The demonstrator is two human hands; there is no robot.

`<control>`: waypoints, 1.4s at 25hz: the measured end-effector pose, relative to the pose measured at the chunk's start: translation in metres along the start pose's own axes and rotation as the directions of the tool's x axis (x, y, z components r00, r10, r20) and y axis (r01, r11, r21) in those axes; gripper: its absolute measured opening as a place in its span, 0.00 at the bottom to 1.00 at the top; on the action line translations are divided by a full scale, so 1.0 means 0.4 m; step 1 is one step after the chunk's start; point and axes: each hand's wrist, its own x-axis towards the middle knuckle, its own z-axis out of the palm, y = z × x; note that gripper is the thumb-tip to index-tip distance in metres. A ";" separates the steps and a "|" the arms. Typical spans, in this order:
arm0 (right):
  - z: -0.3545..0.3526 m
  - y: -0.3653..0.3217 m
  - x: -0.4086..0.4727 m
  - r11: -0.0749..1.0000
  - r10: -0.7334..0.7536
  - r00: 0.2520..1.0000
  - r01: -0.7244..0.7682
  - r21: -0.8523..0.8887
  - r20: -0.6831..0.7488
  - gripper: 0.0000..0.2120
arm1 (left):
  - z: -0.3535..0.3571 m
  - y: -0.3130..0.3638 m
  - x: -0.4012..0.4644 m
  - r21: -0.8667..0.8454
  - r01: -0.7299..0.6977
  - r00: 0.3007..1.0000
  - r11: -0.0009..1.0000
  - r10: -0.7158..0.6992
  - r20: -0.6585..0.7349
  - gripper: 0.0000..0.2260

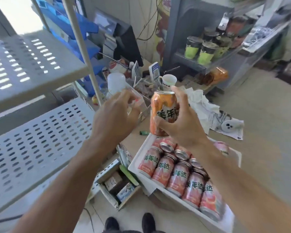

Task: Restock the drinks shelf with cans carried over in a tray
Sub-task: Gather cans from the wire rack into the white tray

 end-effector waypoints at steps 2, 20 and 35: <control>0.005 0.036 -0.024 0.994 0.104 0.994 -0.104 0.039 0.016 0.39 | 0.028 0.009 -0.006 0.004 -0.008 1.000 1.000 0.008 0.020 0.09; 0.205 0.302 -0.160 0.806 0.581 0.743 -0.582 -0.109 0.331 0.35 | 0.206 0.017 -0.122 0.231 0.086 0.953 0.969 -0.148 0.265 0.13; 0.086 0.001 0.006 0.978 -0.145 0.940 0.184 -0.099 0.310 0.25 | -0.044 -0.038 -0.108 0.204 0.332 0.940 0.921 -0.307 -0.146 0.12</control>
